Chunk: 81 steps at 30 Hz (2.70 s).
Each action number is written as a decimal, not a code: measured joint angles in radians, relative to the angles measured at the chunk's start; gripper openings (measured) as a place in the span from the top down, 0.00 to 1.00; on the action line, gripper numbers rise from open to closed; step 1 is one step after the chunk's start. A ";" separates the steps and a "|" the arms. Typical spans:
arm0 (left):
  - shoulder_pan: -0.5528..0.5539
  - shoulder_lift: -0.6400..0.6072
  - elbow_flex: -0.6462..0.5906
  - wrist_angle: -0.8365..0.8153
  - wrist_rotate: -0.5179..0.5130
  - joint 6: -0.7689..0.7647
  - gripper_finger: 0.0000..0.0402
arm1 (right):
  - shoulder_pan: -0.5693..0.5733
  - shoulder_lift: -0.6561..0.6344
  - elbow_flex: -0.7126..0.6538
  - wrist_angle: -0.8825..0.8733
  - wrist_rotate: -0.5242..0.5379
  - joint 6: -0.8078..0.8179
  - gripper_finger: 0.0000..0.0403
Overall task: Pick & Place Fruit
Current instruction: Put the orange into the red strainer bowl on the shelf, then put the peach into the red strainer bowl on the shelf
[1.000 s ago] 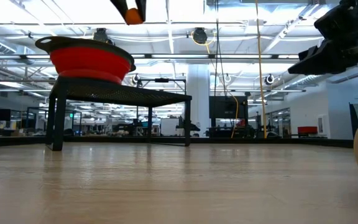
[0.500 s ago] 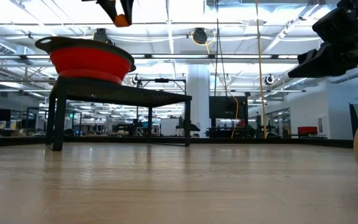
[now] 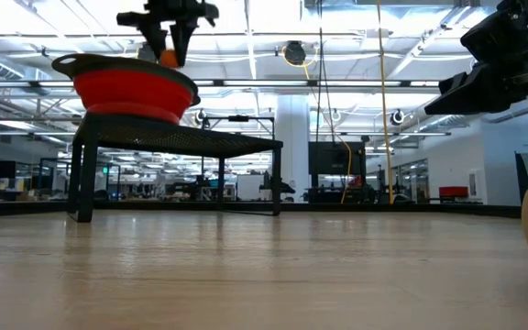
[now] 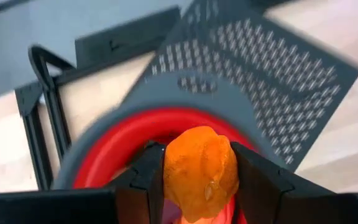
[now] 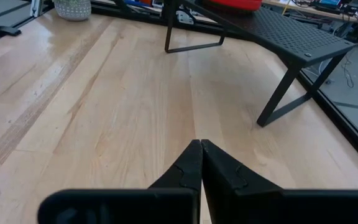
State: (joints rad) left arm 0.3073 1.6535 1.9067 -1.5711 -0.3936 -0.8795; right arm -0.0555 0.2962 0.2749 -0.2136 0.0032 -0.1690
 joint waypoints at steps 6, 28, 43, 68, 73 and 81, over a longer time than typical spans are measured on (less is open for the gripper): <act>-0.037 0.000 -0.125 -0.002 0.047 -0.086 0.63 | 0.000 0.000 0.000 0.000 0.000 0.000 1.00; -0.098 0.033 -0.178 0.029 -0.108 -0.139 0.63 | 0.000 0.000 0.000 0.000 0.000 0.000 1.00; -0.098 0.063 -0.184 0.004 -0.106 -0.076 0.63 | 0.000 0.000 0.000 0.001 -0.003 0.000 1.00; -0.124 0.064 -0.079 -0.001 -0.011 -0.040 0.32 | 0.000 -0.001 0.000 0.023 -0.004 0.000 1.00; -0.213 0.062 0.015 0.008 -0.038 -0.048 0.32 | 0.000 -0.001 0.000 0.023 -0.060 0.001 1.00; -0.434 0.062 0.027 0.107 -0.118 -0.147 0.32 | 0.000 -0.001 0.000 0.023 -0.299 0.087 1.00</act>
State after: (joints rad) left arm -0.1269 1.7157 1.9335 -1.4644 -0.5119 -1.0265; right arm -0.0551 0.2955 0.2749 -0.1909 -0.2961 -0.0817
